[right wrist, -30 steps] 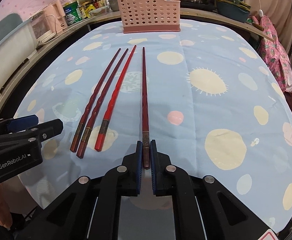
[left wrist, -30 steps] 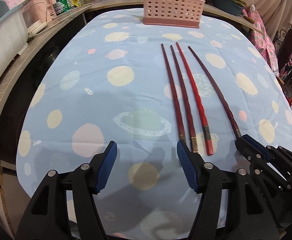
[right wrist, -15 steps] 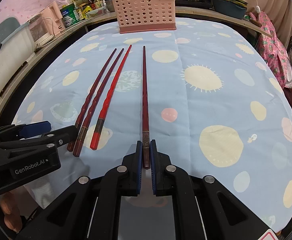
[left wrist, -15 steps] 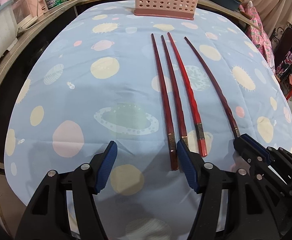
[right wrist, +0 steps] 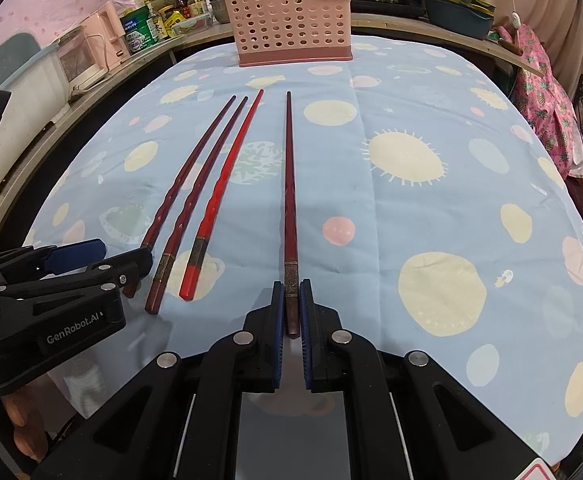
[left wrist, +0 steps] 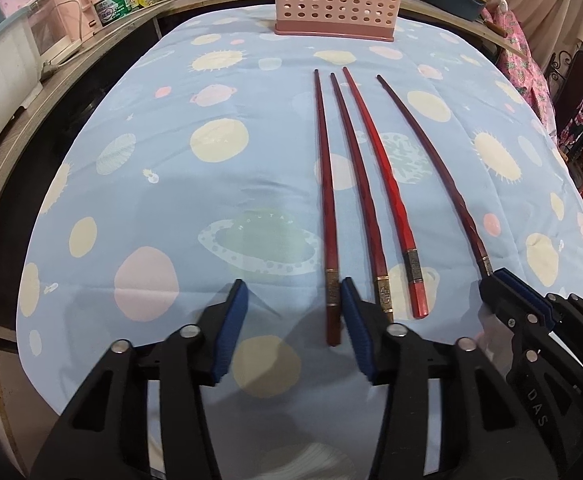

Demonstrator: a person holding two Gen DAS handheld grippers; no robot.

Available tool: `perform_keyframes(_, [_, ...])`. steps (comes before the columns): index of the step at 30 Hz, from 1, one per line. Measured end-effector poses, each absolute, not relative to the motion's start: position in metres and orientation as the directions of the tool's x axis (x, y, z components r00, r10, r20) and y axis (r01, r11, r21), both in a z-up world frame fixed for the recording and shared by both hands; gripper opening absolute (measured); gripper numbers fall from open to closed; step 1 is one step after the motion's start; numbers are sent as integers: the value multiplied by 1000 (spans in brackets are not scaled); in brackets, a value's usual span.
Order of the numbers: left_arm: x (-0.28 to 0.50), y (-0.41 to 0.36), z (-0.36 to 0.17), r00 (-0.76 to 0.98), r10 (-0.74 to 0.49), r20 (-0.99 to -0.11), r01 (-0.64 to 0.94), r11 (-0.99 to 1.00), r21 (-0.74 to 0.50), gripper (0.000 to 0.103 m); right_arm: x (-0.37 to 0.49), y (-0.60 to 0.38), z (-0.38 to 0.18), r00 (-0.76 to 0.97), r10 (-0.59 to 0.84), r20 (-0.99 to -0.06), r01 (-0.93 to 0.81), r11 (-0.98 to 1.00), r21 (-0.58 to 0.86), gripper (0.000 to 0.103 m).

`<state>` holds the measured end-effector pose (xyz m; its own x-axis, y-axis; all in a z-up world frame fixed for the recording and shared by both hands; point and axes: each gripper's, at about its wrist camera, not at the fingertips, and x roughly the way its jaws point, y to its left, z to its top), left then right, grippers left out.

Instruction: Organize utensils

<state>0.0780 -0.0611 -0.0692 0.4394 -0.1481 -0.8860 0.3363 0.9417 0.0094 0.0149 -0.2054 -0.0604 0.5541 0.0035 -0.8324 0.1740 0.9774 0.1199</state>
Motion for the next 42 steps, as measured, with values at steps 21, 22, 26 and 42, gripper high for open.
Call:
perform_keyframes(21, [83, -29, -37, 464, -181, -867, 278, 959, -52, 8, 8, -214, -19, 623, 12, -782, 177, 972, 156, 7])
perform_keyframes(22, [83, -27, -33, 469, -186, -863, 277, 959, -57, 8, 7, -216, -13, 633, 12, -774, 178, 971, 160, 7])
perform_keyframes(26, [83, -24, -12, 508, -193, -840, 276, 960, -54, 8, 9, -221, 11, 671, 13, -741, 170, 970, 172, 7])
perform_keyframes(42, [123, -20, 81, 651, -245, -718, 275, 958, -78, 0, 45, -255, 100, 804, -12, -594, 165, 965, 204, 7])
